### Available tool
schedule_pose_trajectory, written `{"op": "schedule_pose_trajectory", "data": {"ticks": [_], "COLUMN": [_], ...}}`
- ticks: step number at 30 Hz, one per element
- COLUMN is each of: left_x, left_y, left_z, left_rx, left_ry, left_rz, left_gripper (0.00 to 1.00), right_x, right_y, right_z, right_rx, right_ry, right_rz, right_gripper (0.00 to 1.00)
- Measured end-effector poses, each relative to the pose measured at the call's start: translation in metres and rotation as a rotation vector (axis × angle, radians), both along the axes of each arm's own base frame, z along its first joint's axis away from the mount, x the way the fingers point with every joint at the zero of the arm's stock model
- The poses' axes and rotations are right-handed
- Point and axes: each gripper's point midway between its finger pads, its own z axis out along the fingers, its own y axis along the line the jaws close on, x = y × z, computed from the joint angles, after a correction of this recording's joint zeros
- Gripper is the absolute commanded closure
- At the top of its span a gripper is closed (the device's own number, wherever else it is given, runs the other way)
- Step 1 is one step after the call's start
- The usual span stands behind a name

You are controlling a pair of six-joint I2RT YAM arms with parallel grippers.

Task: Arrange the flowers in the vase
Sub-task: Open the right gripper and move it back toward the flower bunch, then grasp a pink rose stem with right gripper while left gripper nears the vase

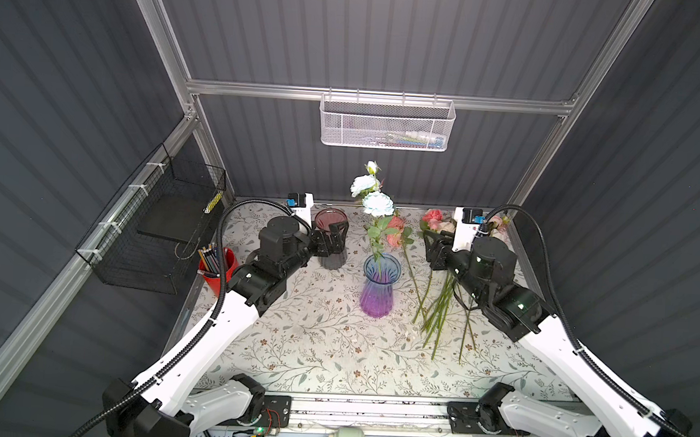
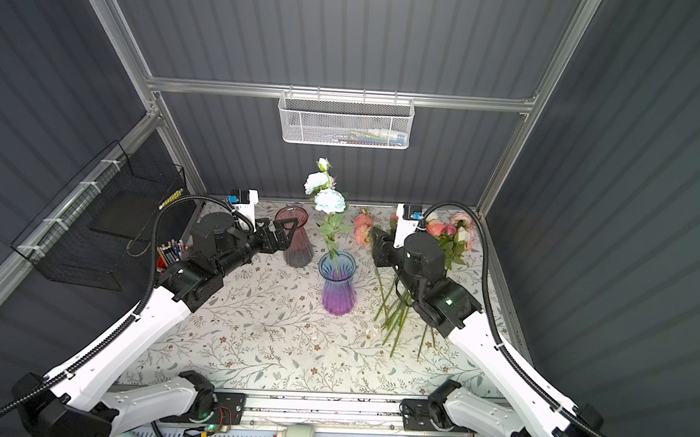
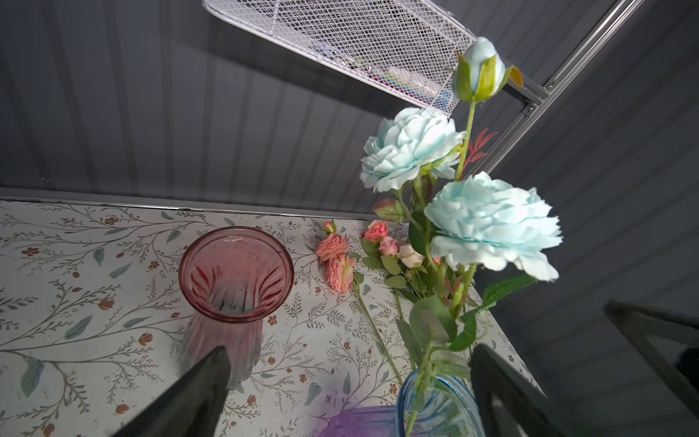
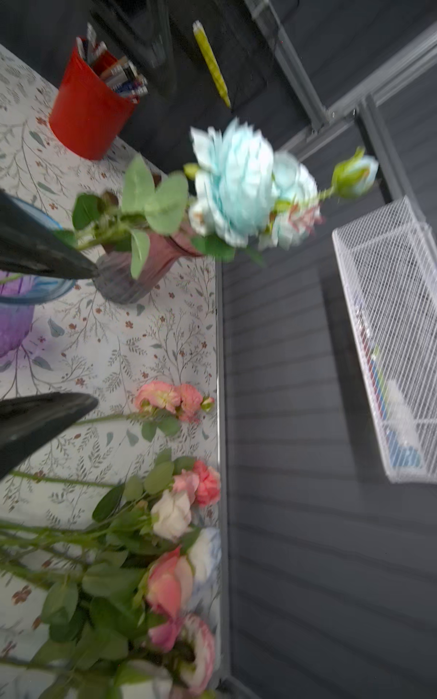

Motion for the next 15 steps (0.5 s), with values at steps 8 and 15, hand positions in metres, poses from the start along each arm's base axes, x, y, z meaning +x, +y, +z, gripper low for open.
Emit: {"op": "schedule_pose_trajectory", "data": {"ticks": [8,15], "left_x": [-0.008,-0.031], "left_y": [-0.036,-0.052], "left_z": [-0.008,0.017], "left_rx": [-0.027,-0.096], "left_ry": [0.059,-0.013], "left_rz": [-0.196,-0.352], "left_gripper": [0.08,0.06], "right_x": [0.073,0.105], "right_y": [-0.007,0.015], "right_z": [-0.174,-0.241], "right_rx": [-0.203,-0.309], "right_ry": [0.558,0.770], "right_rz": [-0.029,0.050], "right_gripper": [0.60,0.59]}}
